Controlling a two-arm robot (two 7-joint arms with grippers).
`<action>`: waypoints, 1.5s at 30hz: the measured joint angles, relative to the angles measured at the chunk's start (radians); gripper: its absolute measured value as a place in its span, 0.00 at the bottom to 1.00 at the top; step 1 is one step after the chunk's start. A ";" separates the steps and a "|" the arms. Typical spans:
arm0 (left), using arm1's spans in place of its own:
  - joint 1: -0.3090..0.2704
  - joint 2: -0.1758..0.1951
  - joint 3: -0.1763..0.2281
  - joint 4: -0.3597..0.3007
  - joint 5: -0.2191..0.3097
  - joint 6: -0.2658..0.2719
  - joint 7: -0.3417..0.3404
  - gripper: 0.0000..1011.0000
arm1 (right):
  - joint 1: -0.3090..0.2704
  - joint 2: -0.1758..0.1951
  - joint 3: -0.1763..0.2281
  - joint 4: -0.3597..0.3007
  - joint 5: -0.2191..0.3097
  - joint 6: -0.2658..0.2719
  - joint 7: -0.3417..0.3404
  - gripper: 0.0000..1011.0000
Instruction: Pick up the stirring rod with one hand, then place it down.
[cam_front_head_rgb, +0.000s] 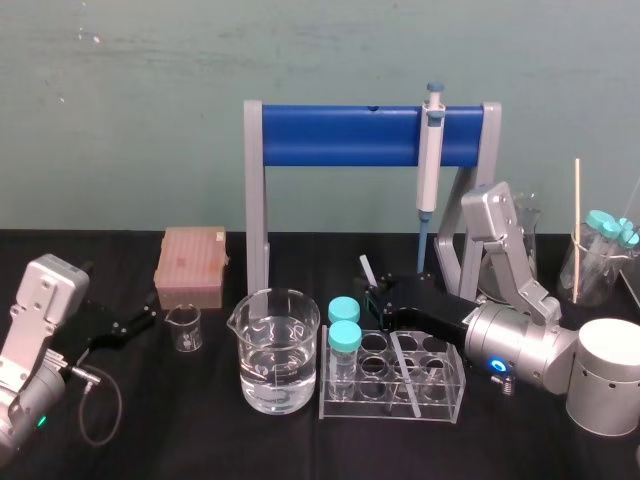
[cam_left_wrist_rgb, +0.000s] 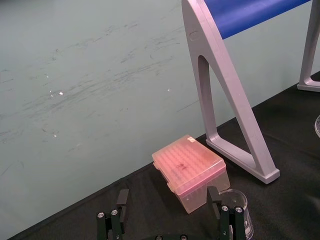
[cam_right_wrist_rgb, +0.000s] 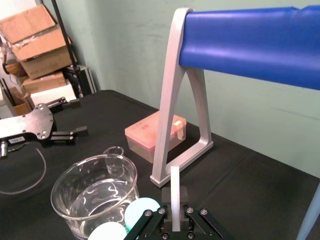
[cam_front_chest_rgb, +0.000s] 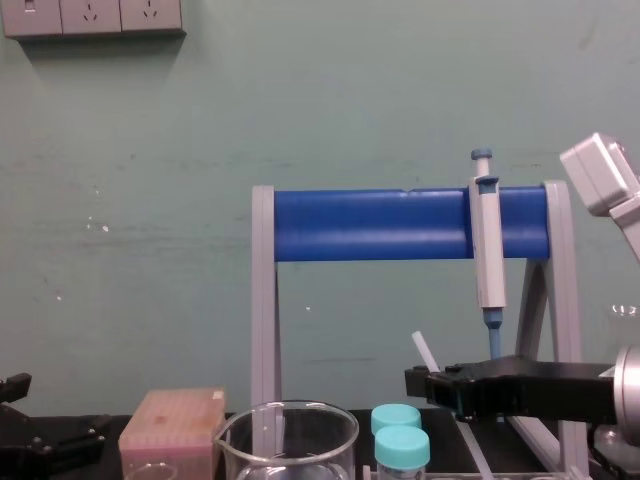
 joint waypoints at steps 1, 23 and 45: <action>0.000 0.000 0.000 0.000 0.000 0.000 0.000 0.99 | -0.002 -0.001 0.002 0.000 0.001 -0.003 0.000 0.07; 0.000 0.000 0.000 0.000 0.000 0.000 0.000 0.99 | -0.149 0.001 0.102 -0.101 -0.015 -0.296 0.017 0.07; 0.000 0.000 0.000 0.000 0.000 0.000 0.000 0.99 | -0.158 -0.052 0.249 -0.187 0.119 -0.377 0.014 0.07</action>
